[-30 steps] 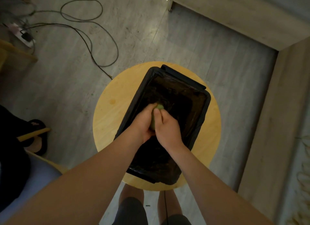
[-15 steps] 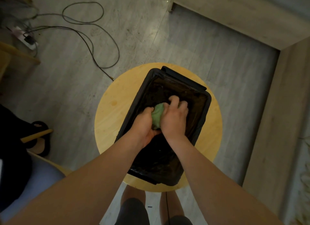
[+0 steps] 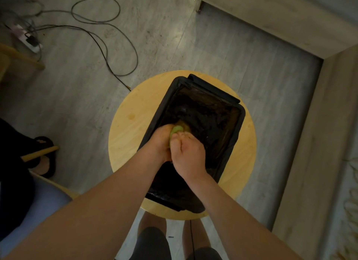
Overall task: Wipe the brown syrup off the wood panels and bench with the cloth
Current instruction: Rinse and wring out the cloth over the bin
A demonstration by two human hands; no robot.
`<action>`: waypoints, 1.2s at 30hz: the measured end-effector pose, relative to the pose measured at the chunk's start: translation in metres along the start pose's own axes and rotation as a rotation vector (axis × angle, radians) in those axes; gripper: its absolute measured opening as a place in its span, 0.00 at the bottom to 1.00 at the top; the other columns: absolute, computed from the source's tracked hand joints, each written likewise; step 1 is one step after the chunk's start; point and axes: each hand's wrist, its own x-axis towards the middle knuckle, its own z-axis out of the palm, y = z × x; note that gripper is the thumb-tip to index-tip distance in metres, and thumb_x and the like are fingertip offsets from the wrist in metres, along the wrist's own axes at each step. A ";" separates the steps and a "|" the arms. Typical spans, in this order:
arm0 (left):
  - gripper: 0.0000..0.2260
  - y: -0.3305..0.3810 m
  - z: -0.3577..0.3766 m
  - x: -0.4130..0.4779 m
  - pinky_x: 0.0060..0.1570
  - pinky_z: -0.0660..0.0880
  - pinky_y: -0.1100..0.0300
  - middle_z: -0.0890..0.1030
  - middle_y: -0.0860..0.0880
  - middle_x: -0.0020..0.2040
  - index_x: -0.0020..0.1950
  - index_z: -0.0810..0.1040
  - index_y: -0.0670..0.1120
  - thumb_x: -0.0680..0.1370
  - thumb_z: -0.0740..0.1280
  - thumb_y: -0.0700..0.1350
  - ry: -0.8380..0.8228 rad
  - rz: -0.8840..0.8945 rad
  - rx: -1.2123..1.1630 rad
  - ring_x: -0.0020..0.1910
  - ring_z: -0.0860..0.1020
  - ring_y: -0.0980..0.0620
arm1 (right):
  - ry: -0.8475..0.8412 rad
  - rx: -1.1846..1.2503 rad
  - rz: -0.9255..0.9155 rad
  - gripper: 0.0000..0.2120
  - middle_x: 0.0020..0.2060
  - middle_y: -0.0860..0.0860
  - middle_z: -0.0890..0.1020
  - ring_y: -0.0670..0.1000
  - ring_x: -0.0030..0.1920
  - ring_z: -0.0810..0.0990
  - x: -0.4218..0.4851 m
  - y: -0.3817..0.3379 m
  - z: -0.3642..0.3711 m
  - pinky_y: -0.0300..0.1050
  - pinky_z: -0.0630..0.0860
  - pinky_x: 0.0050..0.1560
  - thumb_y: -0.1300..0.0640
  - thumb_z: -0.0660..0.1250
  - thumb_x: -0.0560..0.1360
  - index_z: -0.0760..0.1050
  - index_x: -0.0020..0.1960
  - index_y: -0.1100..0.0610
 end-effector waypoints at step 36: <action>0.25 0.052 0.042 -0.118 0.37 0.81 0.54 0.87 0.41 0.48 0.63 0.80 0.45 0.84 0.58 0.63 -0.085 -0.107 0.163 0.46 0.86 0.43 | -0.180 0.936 0.944 0.21 0.56 0.53 0.85 0.52 0.58 0.84 0.020 -0.067 -0.121 0.49 0.81 0.59 0.39 0.56 0.85 0.78 0.66 0.52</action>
